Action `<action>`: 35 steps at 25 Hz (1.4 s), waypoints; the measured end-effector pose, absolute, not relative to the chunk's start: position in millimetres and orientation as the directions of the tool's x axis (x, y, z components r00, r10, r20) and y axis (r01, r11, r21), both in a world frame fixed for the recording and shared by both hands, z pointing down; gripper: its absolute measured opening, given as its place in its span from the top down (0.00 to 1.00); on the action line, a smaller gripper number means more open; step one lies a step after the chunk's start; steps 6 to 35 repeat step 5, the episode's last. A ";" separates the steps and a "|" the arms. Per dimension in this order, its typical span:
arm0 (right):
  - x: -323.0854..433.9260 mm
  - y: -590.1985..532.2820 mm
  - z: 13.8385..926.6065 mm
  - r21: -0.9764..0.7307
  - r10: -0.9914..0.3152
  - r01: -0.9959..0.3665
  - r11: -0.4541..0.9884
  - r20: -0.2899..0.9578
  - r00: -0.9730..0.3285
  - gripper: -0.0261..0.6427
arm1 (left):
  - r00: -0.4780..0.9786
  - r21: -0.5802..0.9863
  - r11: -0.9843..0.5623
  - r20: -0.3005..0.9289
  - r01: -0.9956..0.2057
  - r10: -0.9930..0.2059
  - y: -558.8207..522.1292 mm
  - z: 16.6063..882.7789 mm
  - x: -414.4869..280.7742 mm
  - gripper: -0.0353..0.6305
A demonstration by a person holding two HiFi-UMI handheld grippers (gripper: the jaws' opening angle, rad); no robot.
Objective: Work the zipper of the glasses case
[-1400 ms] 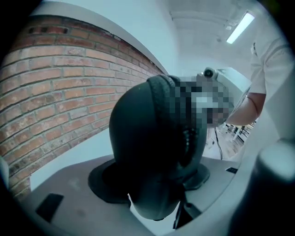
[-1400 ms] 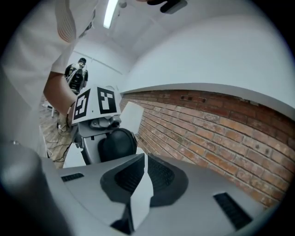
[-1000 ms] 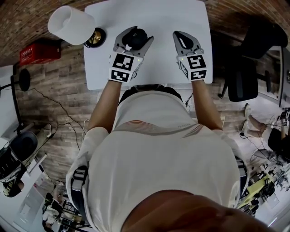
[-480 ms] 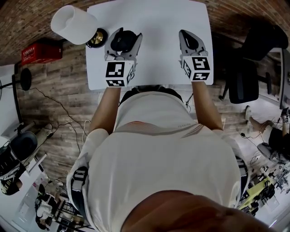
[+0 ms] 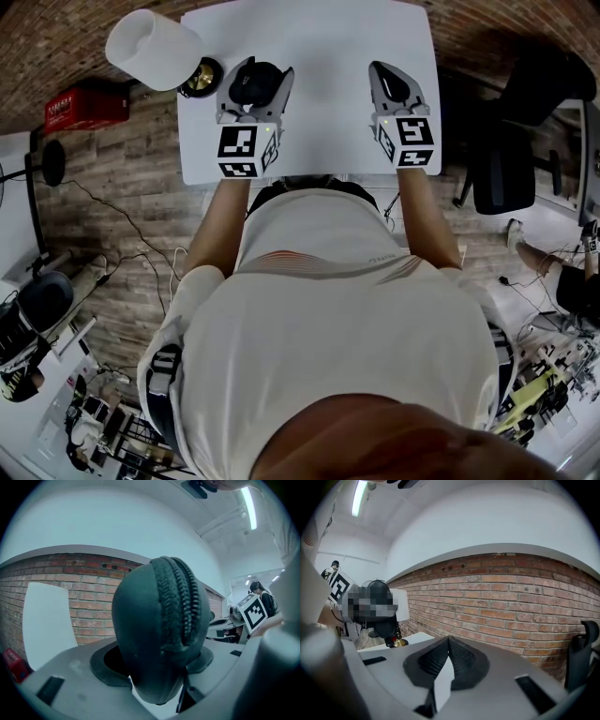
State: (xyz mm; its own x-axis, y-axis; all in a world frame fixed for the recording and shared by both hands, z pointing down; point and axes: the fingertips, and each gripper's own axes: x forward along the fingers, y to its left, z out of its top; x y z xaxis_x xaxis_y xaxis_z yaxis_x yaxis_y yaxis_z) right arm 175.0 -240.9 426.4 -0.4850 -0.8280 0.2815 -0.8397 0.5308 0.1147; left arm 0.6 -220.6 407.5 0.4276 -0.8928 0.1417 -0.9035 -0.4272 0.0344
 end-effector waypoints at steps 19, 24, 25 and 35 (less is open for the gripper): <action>175.1 -238.2 426.6 0.109 -0.826 -0.839 0.533 0.282 -0.488 0.88 | 0.429 0.039 -0.428 0.148 -0.903 -0.891 -218.3 408.2 1.5 0.54; 175.1 -238.2 426.6 0.109 -0.826 -0.839 0.533 0.282 -0.488 0.88 | 0.429 0.039 -0.428 0.148 -0.903 -0.891 -218.3 408.2 1.5 0.54; 175.1 -238.2 426.6 0.109 -0.826 -0.839 0.533 0.282 -0.488 0.88 | 0.429 0.039 -0.428 0.148 -0.903 -0.891 -218.3 408.2 1.5 0.54; 175.1 -238.2 426.6 0.109 -0.826 -0.839 0.533 0.282 -0.488 0.88 | 0.429 0.039 -0.428 0.148 -0.903 -0.891 -218.3 408.2 1.5 0.54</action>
